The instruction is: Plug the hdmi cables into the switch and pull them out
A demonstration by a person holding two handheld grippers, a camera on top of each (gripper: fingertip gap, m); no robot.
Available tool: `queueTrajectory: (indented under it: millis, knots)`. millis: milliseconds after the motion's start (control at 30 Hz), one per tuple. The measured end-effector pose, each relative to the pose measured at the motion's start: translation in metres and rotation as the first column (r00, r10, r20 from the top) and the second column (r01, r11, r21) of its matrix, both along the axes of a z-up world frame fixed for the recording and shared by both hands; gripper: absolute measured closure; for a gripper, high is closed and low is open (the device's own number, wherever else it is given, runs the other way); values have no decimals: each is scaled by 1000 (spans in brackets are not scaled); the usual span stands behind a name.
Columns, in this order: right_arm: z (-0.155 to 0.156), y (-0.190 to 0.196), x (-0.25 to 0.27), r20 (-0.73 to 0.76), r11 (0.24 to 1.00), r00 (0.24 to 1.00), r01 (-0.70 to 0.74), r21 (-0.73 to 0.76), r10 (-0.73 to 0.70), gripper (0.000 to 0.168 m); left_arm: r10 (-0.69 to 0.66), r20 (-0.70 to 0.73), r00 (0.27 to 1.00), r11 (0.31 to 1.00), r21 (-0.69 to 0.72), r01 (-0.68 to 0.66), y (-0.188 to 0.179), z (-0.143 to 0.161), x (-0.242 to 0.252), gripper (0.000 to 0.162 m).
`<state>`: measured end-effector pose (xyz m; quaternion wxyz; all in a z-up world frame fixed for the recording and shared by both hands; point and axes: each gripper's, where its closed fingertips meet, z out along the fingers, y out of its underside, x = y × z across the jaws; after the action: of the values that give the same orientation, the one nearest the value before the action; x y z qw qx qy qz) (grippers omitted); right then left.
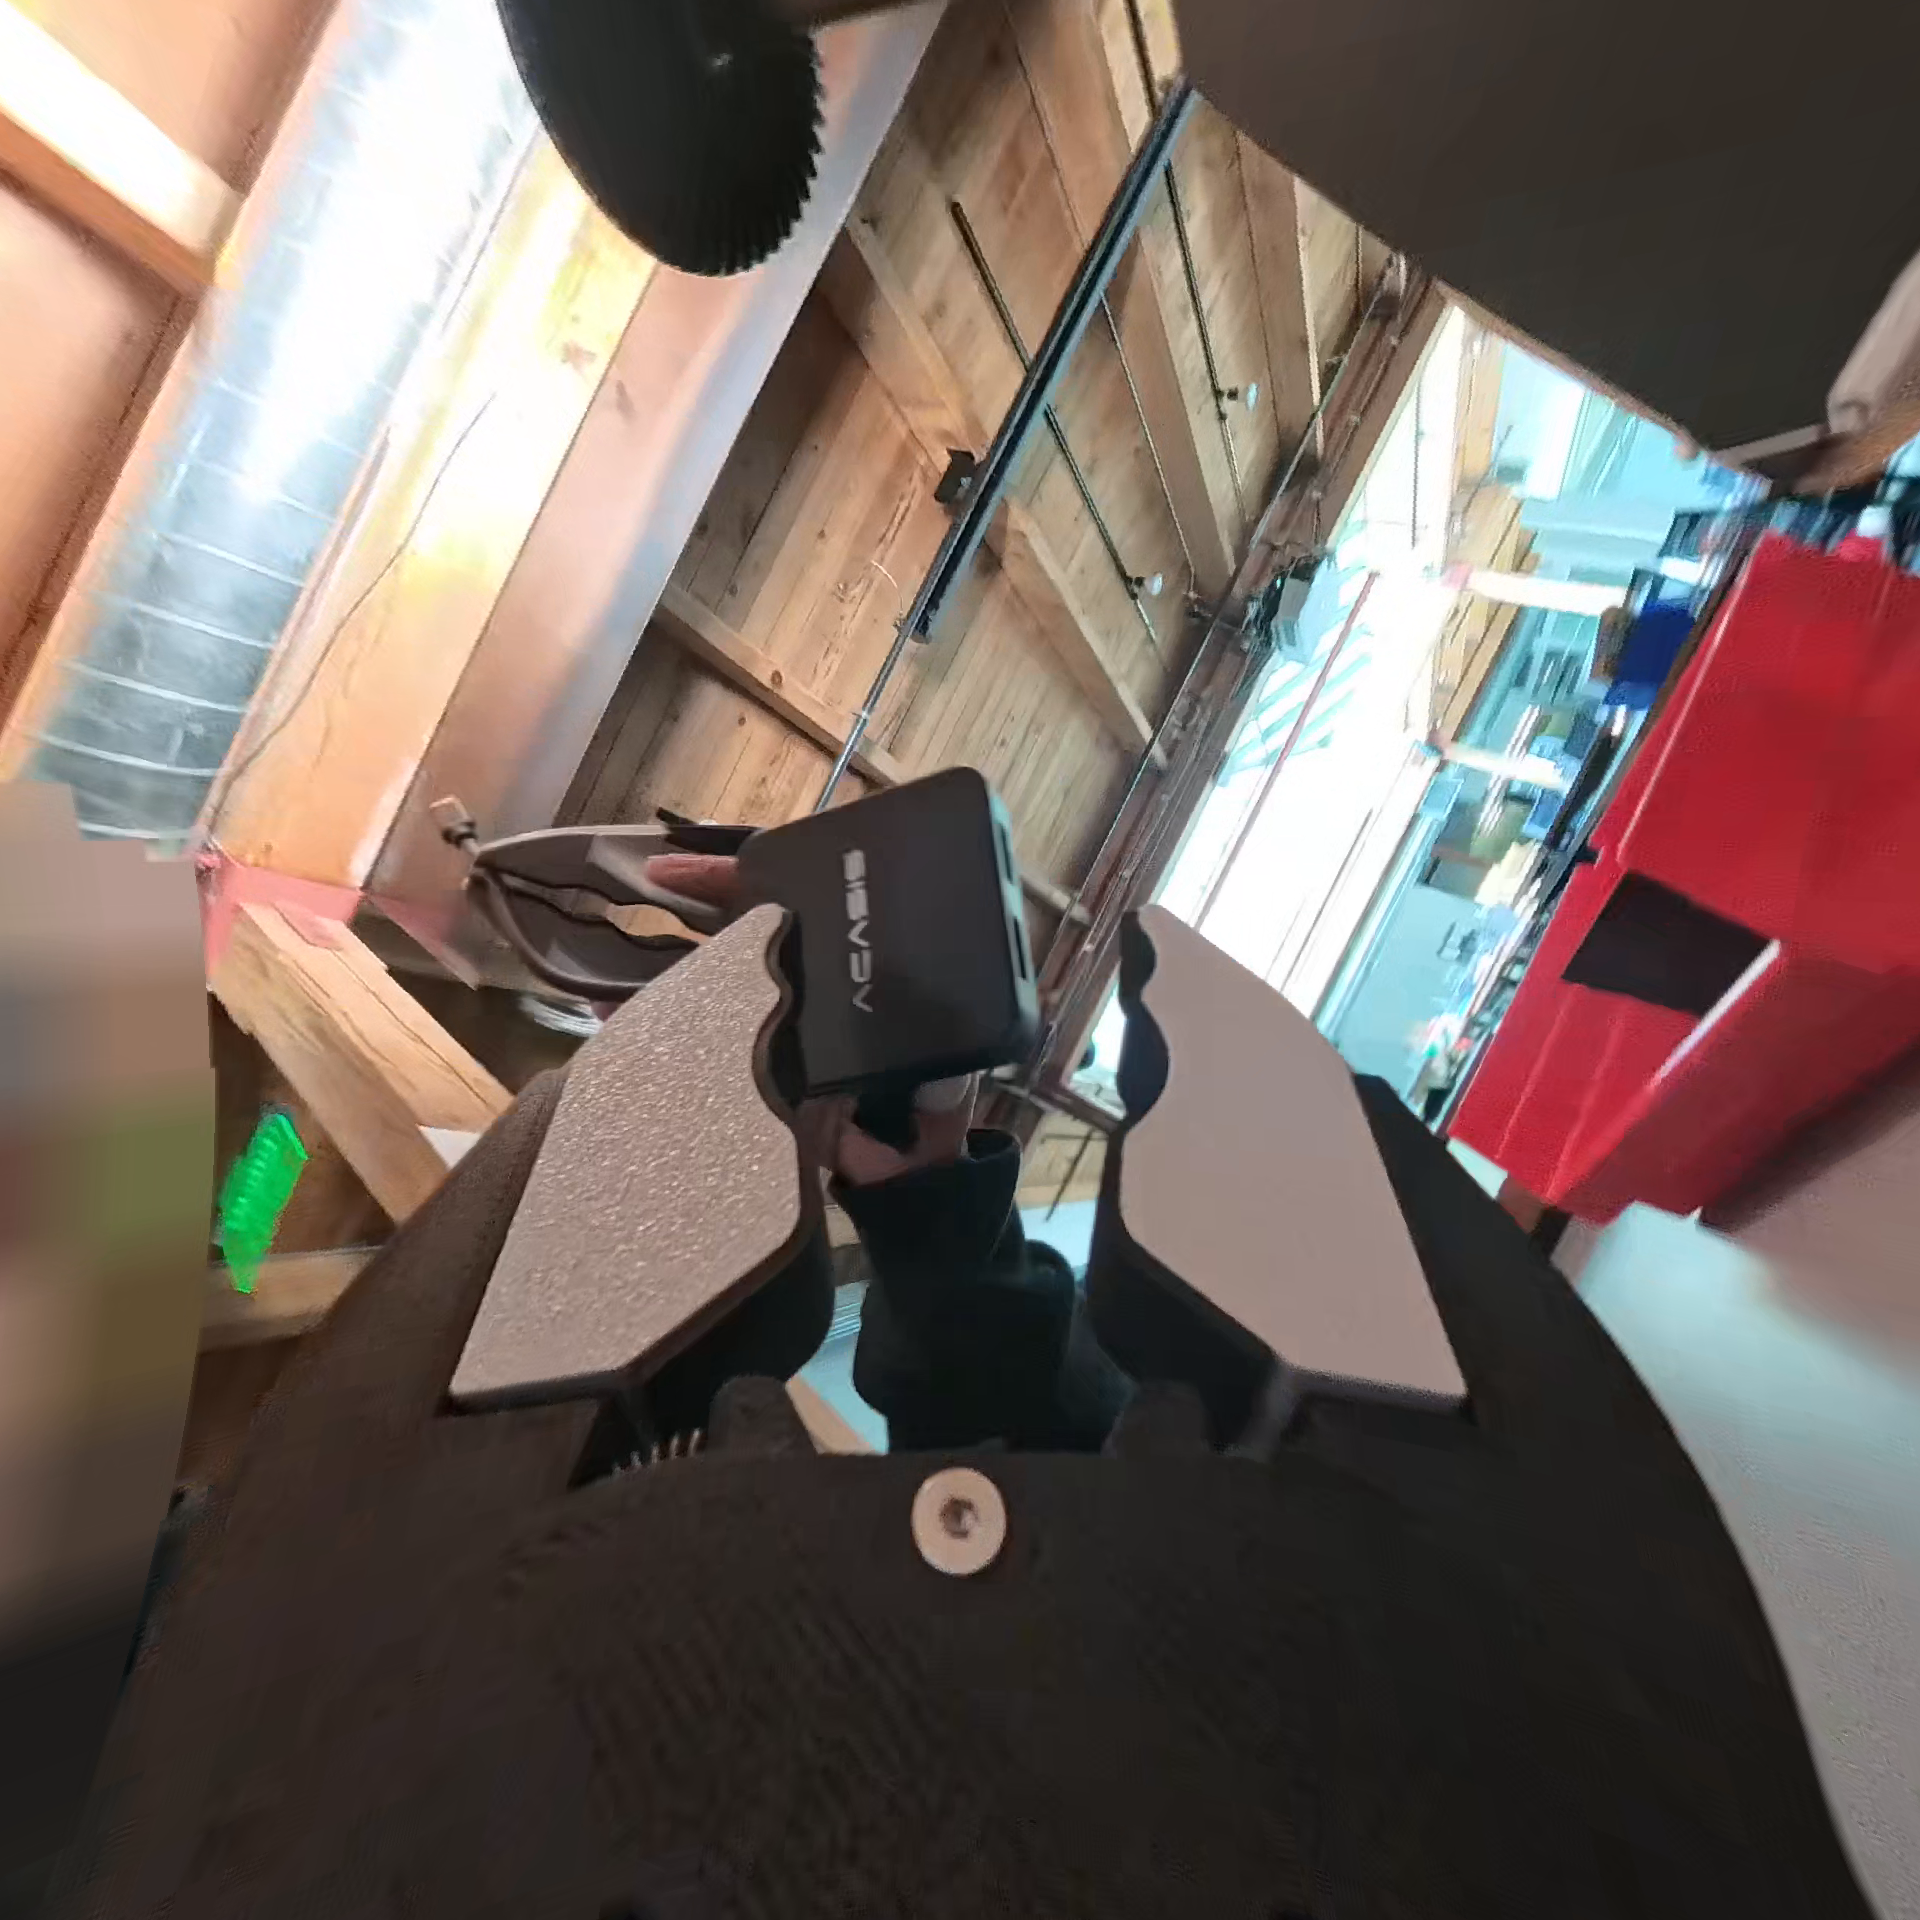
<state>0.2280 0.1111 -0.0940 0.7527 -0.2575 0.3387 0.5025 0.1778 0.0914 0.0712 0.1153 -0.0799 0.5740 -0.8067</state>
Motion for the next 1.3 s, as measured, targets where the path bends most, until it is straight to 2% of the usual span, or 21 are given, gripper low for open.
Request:
queueTrajectory:
  millis: [100, 200, 233, 300, 400, 467, 533, 633, 700, 733, 767, 800, 900, 967, 1067, 1200, 1300]
  knots:
    - [2, 3, -8, -64, 991, 993, -95, 96, 101, 113, -35, 14, 999, 999, -10, 35, -6, -4, -6, 158]
    - [11, -4, -11, -94, 964, 981, -144, 222, 169, 134, -54, 45, 998, 998, -11, 54, -8, -9, -16, 158]
    - [13, -8, -10, -62, 968, 988, -126, 216, 143, 142, -58, 48, 997, 998, -29, 60, -4, -9, -20, 158]
    - [15, -16, -4, 37, 988, 998, -53, 142, 48, 146, -32, 32, 999, 999, -20, 33, 5, -17, -24, 158]
    - [22, -41, 12, 120, 991, 993, -31, 127, 16, 150, 16, -11, 1000, 1000, 14, -16, 19, -38, -32, 158]
    - [28, -55, 18, 228, 997, 973, 12, 73, -28, 153, 94, -64, 994, 995, 42, -91, 29, -55, -30, 155]
    - [39, -69, 18, 367, 996, 927, 69, 47, -82, 154, 162, -113, 980, 985, 78, -154, 39, -71, -30, 126]
    - [53, -89, 11, 515, 997, 854, 64, 42, -77, 153, 280, -177, 943, 953, 171, -251, 63, -94, -30, 88]
    - [55, -97, 8, 584, 999, 811, 46, 2, -38, 154, 367, -188, 911, 924, 186, -334, 85, -88, -33, 82]
    - [55, -102, 6, 618, 1000, 786, 30, -5, -20, 153, 425, -198, 883, 900, 193, -390, 97, -81, -33, 86]
    - [57, -107, 2, 648, 1000, 762, 11, -11, -1, 153, 502, -221, 836, 861, 224, -457, 110, -75, -30, 90]
    - [57, -109, 0, 677, 999, 736, 20, -25, 2, 153, 555, -234, 798, 825, 276, -493, 114, -72, -28, 85]
    - [57, -106, -15, 757, 997, 650, 3, -80, 59, 154, 573, -254, 779, 789, 428, -441, 81, -72, -21, 86]
    - [59, -102, -26, 790, 996, 607, -29, -82, 83, 153, 519, -297, 801, 800, 499, -333, 40, -85, -15, 92]
    - [58, -96, -34, 805, 996, 586, -37, -81, 87, 153, 434, -323, 841, 790, 585, -183, -10, -110, -10, 96]
    - [51, -98, -36, 857, 990, 511, 78, -116, 60, 154, 443, -232, 866, 684, 712, -159, -29, -137, -2, 112]
    - [47, -101, -36, 893, 977, 442, 142, -161, 83, 154, 412, -178, 894, 657, 738, -155, -39, -140, -5, 115]
